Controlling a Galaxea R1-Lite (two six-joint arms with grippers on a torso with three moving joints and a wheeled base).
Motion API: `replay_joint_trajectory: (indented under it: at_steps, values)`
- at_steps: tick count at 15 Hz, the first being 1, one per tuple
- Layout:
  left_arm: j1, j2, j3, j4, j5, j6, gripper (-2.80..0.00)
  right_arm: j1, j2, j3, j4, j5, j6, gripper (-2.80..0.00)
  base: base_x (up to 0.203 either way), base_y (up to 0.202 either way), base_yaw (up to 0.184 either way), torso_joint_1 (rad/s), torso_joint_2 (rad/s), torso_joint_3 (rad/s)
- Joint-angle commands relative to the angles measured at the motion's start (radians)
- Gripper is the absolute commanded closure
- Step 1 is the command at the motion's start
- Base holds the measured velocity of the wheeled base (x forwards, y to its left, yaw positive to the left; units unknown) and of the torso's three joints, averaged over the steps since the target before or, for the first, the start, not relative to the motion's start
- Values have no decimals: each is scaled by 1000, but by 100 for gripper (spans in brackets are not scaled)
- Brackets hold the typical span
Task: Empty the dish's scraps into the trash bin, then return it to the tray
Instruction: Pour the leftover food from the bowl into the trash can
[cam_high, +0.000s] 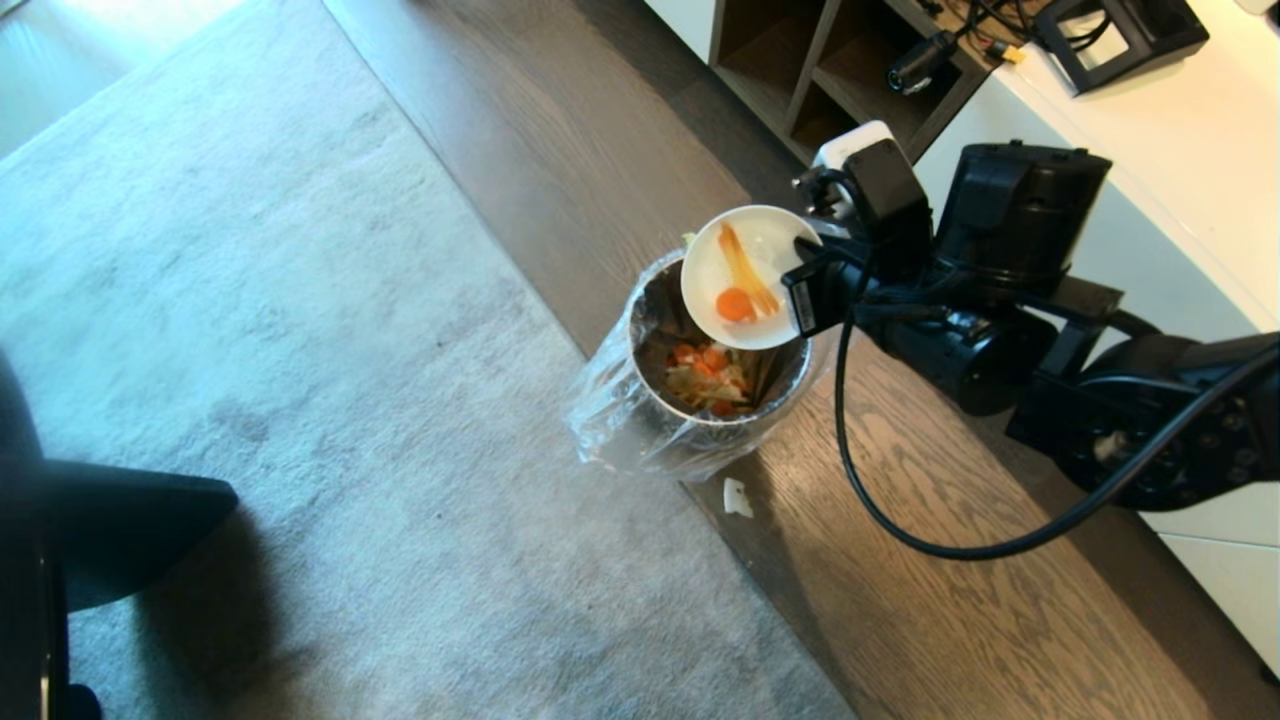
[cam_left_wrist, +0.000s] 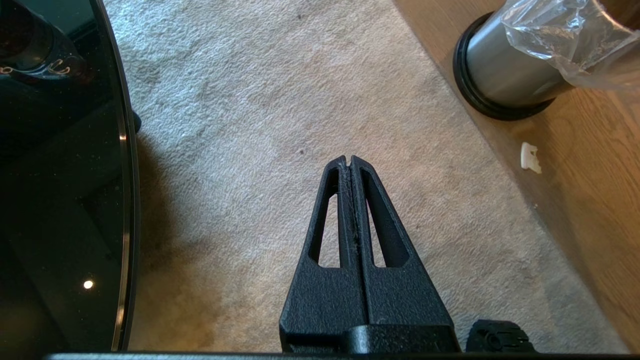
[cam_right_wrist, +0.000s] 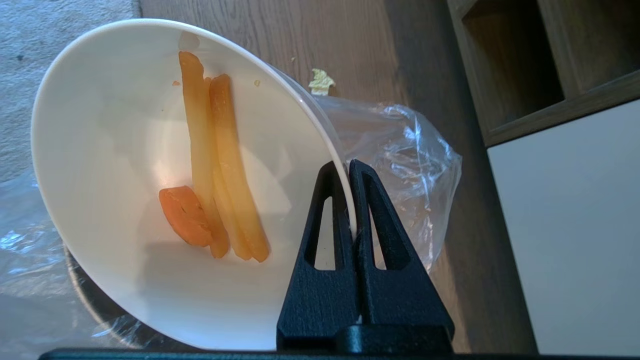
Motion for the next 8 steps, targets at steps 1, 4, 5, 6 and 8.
replay_joint_trajectory:
  at_steps: [1,4,5,6,8]
  values:
    - [0,0,0,-1,0,0,0,0,19,11,-46,-2,-64,0,0,0,0,0,0,0]
    - [0,0,0,-1,0,0,0,0,23,20,-99,-2,-169,0,0,0,0,0,0,0]
    - [0,0,0,-1,0,0,0,0,28,28,-121,-2,-206,0,0,0,0,0,0,0]
    - [0,0,0,-1,0,0,0,-1,33,33,-160,-2,-243,0,0,0,0,0,0,0]
    - [0,0,0,-1,0,-2,0,-1,49,32,-224,-2,-324,0,0,0,0,0,0,0]
